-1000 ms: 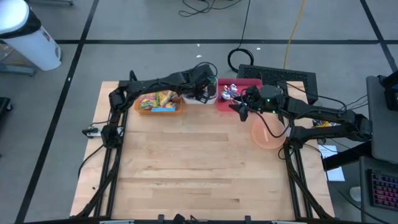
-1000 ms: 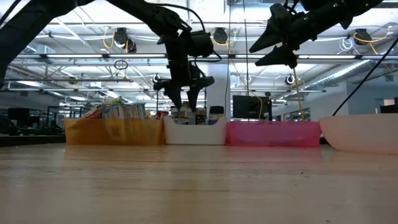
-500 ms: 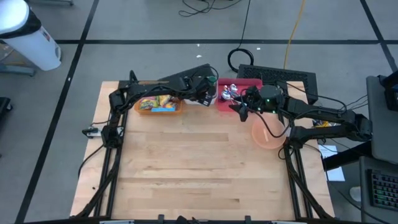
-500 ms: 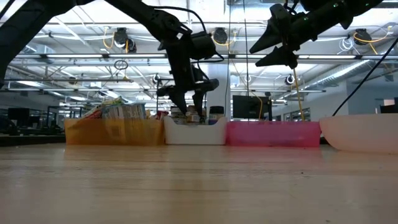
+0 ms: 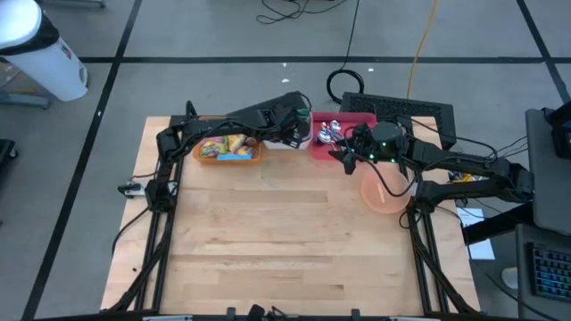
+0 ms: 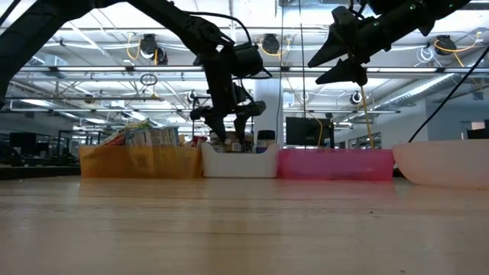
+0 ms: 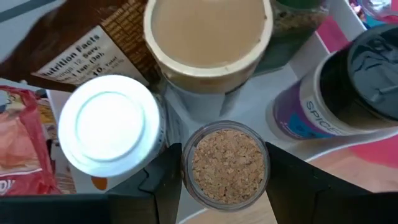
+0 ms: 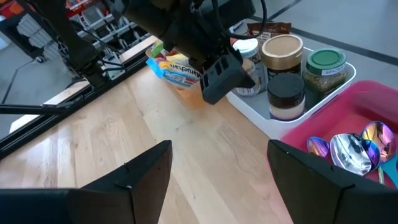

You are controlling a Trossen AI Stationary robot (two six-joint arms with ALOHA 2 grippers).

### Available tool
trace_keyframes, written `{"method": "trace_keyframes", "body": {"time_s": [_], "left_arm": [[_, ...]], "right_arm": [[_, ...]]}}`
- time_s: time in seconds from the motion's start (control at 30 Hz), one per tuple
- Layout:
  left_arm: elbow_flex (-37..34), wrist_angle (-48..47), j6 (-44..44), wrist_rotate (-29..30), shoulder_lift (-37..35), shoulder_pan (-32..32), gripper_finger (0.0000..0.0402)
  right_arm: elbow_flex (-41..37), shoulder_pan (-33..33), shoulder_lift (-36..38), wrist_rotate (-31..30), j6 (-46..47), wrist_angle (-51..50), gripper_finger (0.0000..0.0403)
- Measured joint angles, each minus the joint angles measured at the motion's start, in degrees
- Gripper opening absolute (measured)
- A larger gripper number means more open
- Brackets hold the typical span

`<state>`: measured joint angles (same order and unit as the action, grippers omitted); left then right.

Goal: Pick & Place Food Item
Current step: Put brown seasoning bottle into the white bin

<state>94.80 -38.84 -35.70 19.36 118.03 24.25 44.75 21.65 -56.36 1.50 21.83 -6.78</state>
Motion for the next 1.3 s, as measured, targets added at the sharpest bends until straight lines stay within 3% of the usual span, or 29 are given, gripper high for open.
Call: {"method": "trace_keyframes", "body": {"time_s": [0.3,0.47,1.07,1.3], "left_arm": [[0.0,2.7,0.2,0.2,0.7,0.6,0.0192],[0.0,2.8,-0.9,-2.6,3.2,0.5,0.0192],[0.0,3.0,-1.0,-0.8,3.5,0.6,0.0192],[-3.2,4.8,-2.4,-0.7,3.5,0.6,0.0192]], "right_arm": [[0.0,0.0,0.0,-0.2,0.0,-0.3,0.0256],[0.0,0.0,0.0,-0.3,0.0,-0.8,0.0256],[0.0,0.0,0.0,-1.5,0.0,-1.7,0.0256],[0.0,0.0,0.0,-1.5,0.0,-1.7,0.0256]]}}
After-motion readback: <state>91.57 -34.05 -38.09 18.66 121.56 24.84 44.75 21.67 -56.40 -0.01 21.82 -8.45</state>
